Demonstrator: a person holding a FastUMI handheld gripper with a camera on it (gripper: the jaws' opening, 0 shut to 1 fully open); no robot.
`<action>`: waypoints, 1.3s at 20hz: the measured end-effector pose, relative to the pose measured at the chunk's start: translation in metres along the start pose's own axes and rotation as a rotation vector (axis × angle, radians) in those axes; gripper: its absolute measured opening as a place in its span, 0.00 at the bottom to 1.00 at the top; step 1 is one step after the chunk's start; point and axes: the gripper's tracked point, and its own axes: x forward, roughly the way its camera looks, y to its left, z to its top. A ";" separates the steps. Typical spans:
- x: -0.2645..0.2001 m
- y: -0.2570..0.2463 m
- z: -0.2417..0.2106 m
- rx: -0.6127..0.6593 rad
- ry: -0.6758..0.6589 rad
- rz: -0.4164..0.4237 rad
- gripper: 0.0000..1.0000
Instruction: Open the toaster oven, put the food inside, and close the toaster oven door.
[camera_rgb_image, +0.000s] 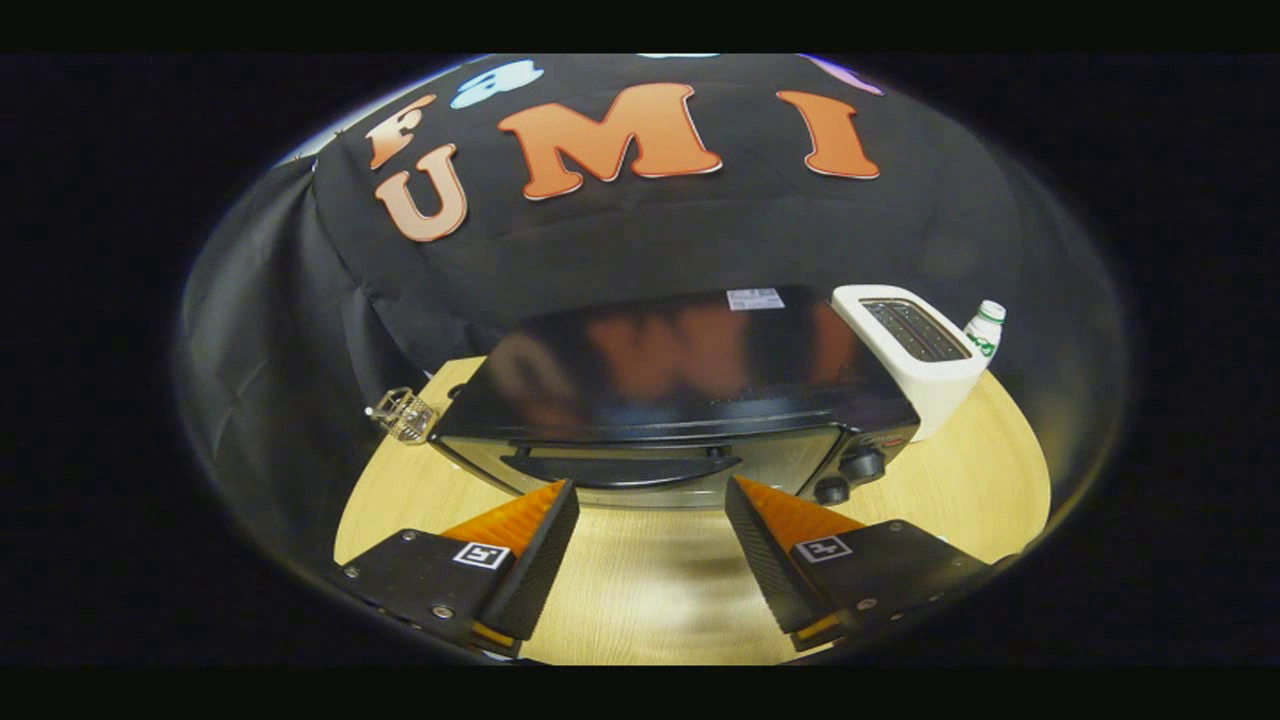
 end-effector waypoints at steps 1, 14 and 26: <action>-0.005 0.000 0.009 -0.004 -0.024 0.000 0.88; -0.138 0.026 0.186 -0.152 -0.577 0.040 0.98; -0.241 0.025 0.282 -0.169 -0.884 0.025 0.98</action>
